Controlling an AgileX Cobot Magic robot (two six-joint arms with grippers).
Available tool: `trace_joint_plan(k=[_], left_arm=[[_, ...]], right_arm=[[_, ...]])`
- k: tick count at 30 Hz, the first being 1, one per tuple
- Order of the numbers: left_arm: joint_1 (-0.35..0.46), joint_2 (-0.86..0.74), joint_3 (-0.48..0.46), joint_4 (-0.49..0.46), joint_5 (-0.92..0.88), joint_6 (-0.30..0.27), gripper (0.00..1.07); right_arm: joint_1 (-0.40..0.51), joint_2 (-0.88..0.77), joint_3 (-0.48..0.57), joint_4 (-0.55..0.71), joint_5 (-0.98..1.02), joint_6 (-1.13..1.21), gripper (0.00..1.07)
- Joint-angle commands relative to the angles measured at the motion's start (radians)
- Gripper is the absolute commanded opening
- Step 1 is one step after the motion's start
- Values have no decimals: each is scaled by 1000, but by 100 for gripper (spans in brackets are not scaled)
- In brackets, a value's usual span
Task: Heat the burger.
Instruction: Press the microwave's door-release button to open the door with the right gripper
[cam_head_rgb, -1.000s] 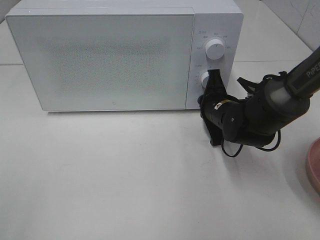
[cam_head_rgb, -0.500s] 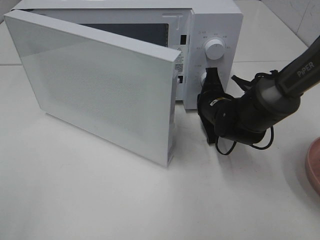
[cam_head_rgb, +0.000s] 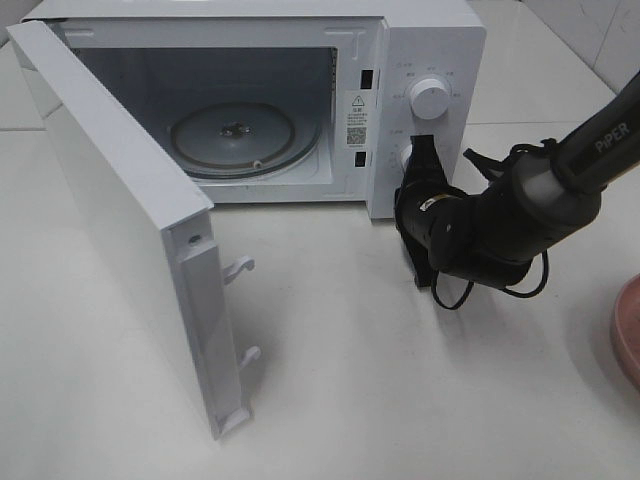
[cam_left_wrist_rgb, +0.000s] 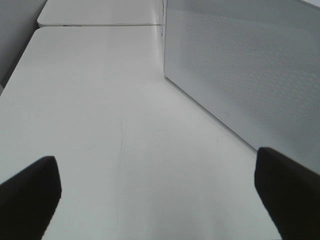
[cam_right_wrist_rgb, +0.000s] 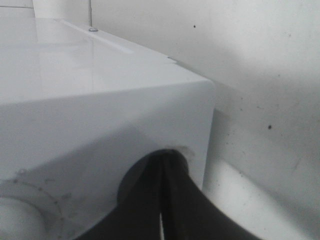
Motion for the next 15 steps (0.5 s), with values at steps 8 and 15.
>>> trace_joint_plan(k=[8, 15], left_arm=[[4, -21, 2, -4, -6, -5, 103], [4, -21, 2, -4, -6, -5, 103]], right_arm=[[-30, -69, 55, -119, -42, -10, 0], [-30, -82, 111, -143, -43, 46, 0]])
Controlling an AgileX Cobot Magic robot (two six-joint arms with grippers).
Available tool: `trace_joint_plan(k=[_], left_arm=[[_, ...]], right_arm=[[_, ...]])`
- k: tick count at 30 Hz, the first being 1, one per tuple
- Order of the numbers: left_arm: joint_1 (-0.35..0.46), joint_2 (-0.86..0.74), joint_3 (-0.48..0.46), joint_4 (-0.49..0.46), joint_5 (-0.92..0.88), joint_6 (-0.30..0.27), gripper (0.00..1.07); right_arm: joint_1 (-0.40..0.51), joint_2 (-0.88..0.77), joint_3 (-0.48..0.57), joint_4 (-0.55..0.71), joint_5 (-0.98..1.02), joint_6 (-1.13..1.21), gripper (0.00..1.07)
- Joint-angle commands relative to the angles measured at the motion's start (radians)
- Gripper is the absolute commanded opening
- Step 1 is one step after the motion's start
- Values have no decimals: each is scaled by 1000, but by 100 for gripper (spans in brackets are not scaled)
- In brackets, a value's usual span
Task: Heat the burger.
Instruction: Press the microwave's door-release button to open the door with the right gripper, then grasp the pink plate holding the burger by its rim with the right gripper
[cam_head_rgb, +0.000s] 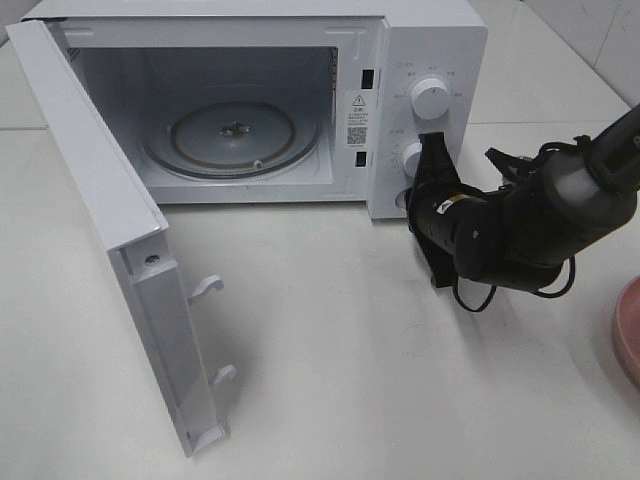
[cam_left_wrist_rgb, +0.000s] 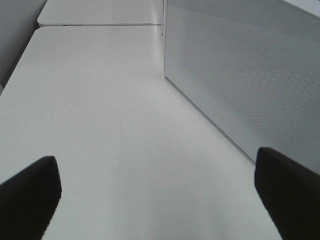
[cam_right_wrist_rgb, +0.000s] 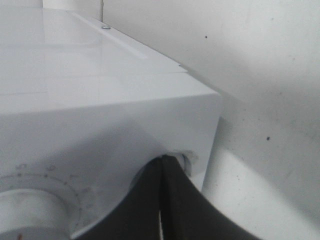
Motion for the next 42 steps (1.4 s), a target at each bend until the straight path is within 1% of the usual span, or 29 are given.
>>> trace_joint_plan(k=[1, 4, 6, 9, 11, 12, 14, 15, 16, 18, 19, 21, 22, 23, 24, 26, 27, 28, 29, 31, 32, 33, 34, 36, 37, 38, 39, 41, 42], left_arm=[[4, -21, 2, -4, -6, -5, 103], [4, -21, 2, -4, -6, -5, 103], [4, -21, 2, -4, -6, -5, 103], [4, -21, 2, -4, -6, -5, 103], [4, -21, 2, -4, -6, -5, 103], [4, -21, 2, -4, -6, -5, 103], [4, -21, 2, -4, -6, -5, 103], [4, -21, 2, -4, -6, -5, 103], [4, -21, 2, -4, -6, -5, 103], [4, -21, 2, -4, -6, -5, 103], [4, -21, 2, -4, -6, -5, 103], [4, -21, 2, -4, -6, -5, 103], [4, -21, 2, -4, -6, -5, 103], [4, -21, 2, -4, -6, -5, 103], [4, -21, 2, -4, -6, -5, 103], [4, -21, 2, -4, -6, -5, 103], [4, -21, 2, -4, -6, -5, 103], [4, -21, 2, -4, -6, -5, 103], [4, -21, 2, -4, -6, -5, 103], [4, -21, 2, -4, -6, -5, 103], [4, -21, 2, -4, -6, -5, 103], [4, -21, 2, -4, -6, -5, 103], [4, -21, 2, -4, -6, -5, 103], [4, -21, 2, -4, -6, -5, 103], [4, -21, 2, -4, -6, -5, 103], [4, -21, 2, -4, -6, -5, 103], [4, -21, 2, -4, -6, -5, 103], [4, -21, 2, -4, -6, -5, 103], [4, -21, 2, -4, -6, -5, 103]], right_arm=[[-7, -33, 34, -51, -11, 41, 1], [-7, -41, 41, -58, -3, 41, 1], [-7, -76, 78, -67, 26, 38, 1], [-7, -83, 87, -68, 27, 38, 1], [-7, -126, 138, -111, 30, 38, 1], [-7, -126, 138, -111, 30, 38, 1], [-7, -174, 190, -120, 60, 35, 2], [-7, -174, 190, -120, 60, 35, 2], [-7, -207, 224, -120, 86, 26, 2], [-7, -223, 239, -120, 100, 17, 2], [-7, -261, 276, -120, 121, -7, 2], [-7, -276, 290, -123, 136, -23, 2], [-7, -314, 321, -138, 164, -42, 2], [-7, -314, 321, -138, 164, -42, 2], [-7, -349, 347, -156, 190, -57, 2], [-7, -361, 356, -169, 210, -65, 2], [-7, -390, 369, -179, 254, -81, 2], [-7, -390, 369, -179, 254, -81, 2], [-7, -418, 372, -199, 304, -110, 2], [-7, -433, 372, -207, 333, -131, 2], [-7, -458, 372, -224, 390, -178, 3], [-7, -458, 372, -224, 390, -178, 3], [-7, -485, 372, -246, 451, -242, 3], [-7, -494, 371, -259, 476, -279, 3], [-7, -512, 368, -278, 539, -372, 3], [-7, -512, 368, -278, 539, -372, 3], [-7, -524, 368, -290, 612, -449, 3], [-7, -528, 368, -292, 653, -483, 3], [-7, -536, 362, -294, 736, -559, 3]])
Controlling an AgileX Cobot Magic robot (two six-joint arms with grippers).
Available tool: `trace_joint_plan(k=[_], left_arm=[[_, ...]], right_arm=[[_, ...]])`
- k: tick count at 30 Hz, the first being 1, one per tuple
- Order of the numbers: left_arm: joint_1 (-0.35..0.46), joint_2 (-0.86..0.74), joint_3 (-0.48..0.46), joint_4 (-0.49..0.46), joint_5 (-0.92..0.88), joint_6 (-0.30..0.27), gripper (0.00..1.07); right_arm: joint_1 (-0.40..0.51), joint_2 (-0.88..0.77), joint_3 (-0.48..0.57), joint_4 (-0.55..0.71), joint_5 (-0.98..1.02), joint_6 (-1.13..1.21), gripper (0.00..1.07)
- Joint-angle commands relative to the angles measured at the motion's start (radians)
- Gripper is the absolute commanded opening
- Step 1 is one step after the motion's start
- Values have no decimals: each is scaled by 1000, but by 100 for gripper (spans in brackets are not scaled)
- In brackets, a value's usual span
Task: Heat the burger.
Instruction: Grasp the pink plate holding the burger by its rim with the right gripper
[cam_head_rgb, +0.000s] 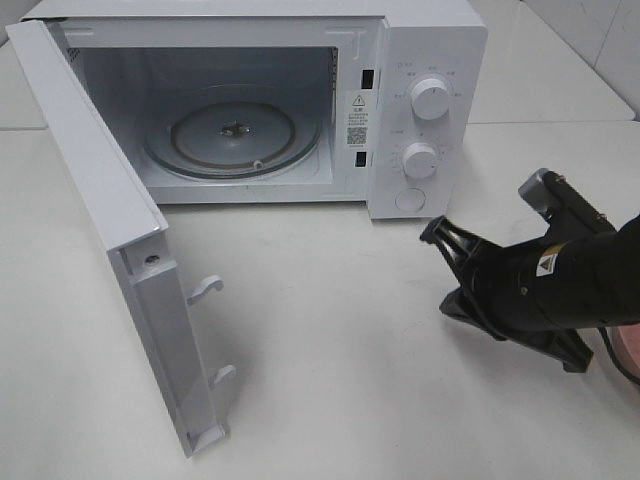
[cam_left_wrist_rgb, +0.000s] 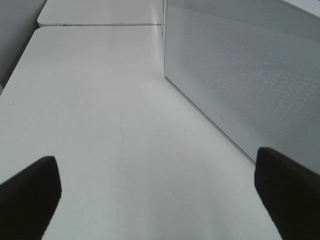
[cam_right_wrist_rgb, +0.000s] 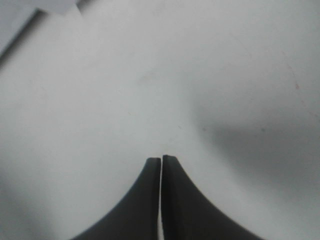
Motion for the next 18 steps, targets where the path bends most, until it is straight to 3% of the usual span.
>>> trace_joint_plan(k=[1, 13, 18], left_arm=[[4, -21, 2, -4, -6, -5, 103], [4, -21, 2, -4, -6, -5, 103], [4, -21, 2, -4, -6, -5, 103]], right_arm=[[-5, -21, -7, -21, 116, -120, 3], [-5, -63, -139, -37, 548, -548, 6], [-5, -63, -206, -135, 725, -664, 7]])
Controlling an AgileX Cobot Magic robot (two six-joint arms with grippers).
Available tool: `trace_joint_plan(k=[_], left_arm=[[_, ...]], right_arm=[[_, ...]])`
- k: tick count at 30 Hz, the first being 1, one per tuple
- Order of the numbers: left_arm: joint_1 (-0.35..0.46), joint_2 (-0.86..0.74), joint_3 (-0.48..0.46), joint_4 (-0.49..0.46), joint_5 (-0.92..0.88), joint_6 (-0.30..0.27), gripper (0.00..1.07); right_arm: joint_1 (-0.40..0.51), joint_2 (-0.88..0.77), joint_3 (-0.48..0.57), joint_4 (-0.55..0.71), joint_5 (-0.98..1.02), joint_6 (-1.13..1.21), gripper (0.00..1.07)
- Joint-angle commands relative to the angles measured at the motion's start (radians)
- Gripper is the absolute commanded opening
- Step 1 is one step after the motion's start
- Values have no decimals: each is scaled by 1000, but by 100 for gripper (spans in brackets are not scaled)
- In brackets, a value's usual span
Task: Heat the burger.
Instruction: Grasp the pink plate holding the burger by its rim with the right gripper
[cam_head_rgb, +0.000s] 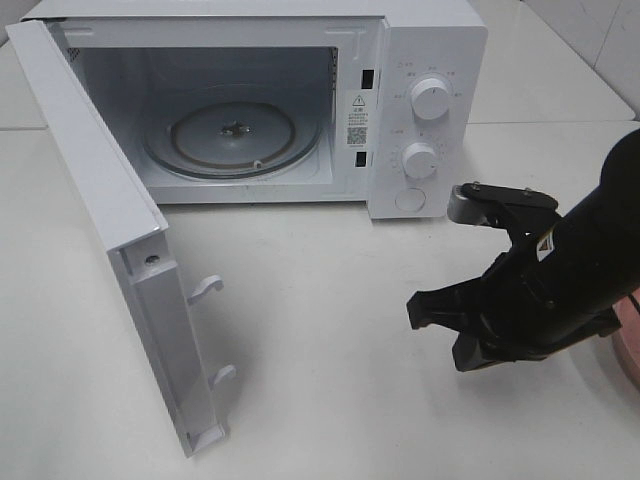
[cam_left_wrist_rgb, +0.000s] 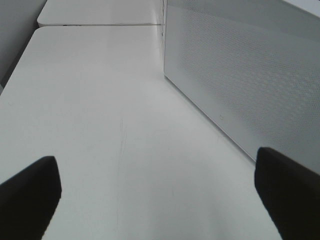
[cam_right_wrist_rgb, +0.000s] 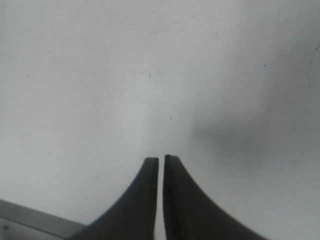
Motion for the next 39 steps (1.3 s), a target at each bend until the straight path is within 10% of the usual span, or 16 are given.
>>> trace_joint_plan(k=[1, 19, 39], left_arm=[[4, -21, 2, -4, -6, -5, 103], [4, -21, 2, -4, -6, -5, 103], [4, -21, 2, -4, -6, -5, 103]], right_arm=[[-5, -7, -59, -119, 179, -92, 8], [-9, -7, -193, -329, 599, -181, 12], [-315, -79, -193, -333, 649, -284, 17]])
